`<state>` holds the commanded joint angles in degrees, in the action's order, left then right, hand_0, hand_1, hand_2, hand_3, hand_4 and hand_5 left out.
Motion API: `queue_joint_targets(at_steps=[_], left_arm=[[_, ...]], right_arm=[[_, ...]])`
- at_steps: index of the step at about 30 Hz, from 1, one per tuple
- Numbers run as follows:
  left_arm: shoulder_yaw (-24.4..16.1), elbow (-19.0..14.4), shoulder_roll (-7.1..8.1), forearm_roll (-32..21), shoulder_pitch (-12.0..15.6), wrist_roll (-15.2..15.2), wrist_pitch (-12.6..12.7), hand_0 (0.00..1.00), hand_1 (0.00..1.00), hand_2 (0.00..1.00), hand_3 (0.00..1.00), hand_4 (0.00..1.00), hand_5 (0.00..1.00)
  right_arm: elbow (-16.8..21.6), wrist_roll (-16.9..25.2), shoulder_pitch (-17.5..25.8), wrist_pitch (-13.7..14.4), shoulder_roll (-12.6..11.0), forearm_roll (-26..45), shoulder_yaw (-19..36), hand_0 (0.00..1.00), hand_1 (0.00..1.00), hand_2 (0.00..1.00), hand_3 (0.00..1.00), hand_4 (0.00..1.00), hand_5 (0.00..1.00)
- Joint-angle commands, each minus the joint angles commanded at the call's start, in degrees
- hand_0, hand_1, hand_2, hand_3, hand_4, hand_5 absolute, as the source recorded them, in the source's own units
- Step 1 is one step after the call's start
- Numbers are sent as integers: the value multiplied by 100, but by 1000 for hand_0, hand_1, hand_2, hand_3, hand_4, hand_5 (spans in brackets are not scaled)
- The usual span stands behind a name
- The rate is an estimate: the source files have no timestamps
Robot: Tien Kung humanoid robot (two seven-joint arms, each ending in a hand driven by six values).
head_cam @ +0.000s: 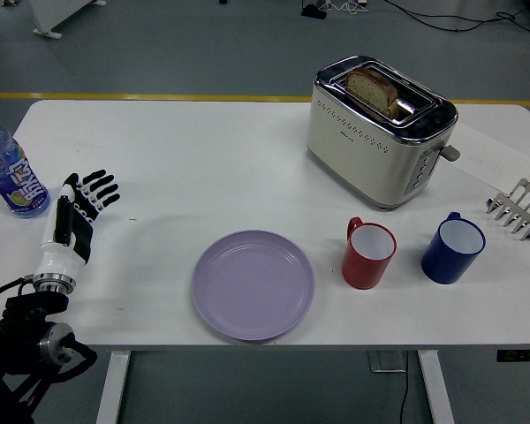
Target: Push plate across desktop
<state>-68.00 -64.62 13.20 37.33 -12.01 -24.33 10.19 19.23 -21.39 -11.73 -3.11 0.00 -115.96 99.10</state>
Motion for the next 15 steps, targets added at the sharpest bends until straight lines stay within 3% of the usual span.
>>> queue_joint_targets(at_steps=[7,15], left_arm=[[-832,-381,176,141,534,185,-151,636,648,637,600,440,998],[-1788,-481,89,251,846,279,-228,605,638,630,596,454,998]], right_arm=[[-7,8,39,34,0,90,-44,569,532,613,591,77,522],[-39,-15,26,242,0,664,-353,570,532,612,591,78,523]])
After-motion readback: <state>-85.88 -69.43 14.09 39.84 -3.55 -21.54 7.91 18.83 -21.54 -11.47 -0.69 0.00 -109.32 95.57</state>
